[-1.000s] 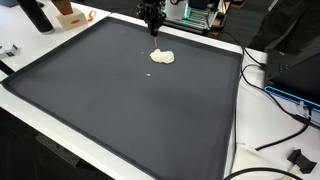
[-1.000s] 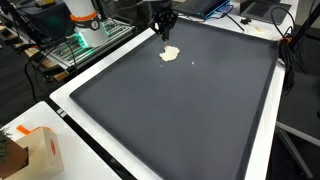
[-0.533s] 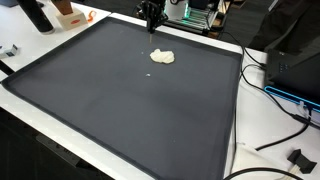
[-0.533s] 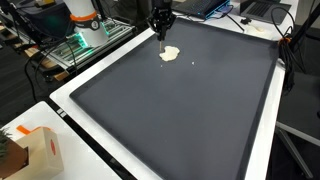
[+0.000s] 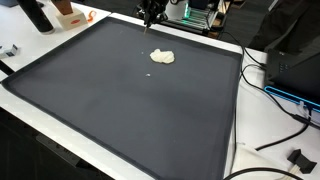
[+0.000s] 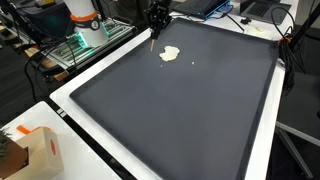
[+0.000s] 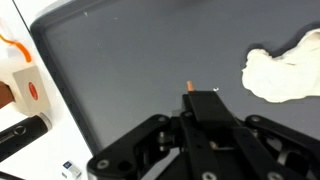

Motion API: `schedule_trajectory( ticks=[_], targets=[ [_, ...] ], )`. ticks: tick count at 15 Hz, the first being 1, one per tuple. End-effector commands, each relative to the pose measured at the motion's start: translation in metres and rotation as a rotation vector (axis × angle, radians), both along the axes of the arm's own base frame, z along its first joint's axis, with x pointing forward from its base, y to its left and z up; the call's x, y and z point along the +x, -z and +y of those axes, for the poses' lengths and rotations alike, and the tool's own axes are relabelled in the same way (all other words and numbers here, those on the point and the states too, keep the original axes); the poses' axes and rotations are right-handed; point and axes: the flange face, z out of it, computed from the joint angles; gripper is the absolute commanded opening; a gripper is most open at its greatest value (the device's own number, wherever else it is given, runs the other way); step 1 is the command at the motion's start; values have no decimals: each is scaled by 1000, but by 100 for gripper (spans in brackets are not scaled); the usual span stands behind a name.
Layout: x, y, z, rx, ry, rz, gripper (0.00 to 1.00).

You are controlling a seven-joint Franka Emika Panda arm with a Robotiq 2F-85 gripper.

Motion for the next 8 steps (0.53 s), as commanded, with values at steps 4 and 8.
schedule_trajectory(
  ticks=[4,8],
  targets=[
    [5,19,14,-181,-3,58,3],
    [10,32,19,-252,-8,72,3]
  ],
)
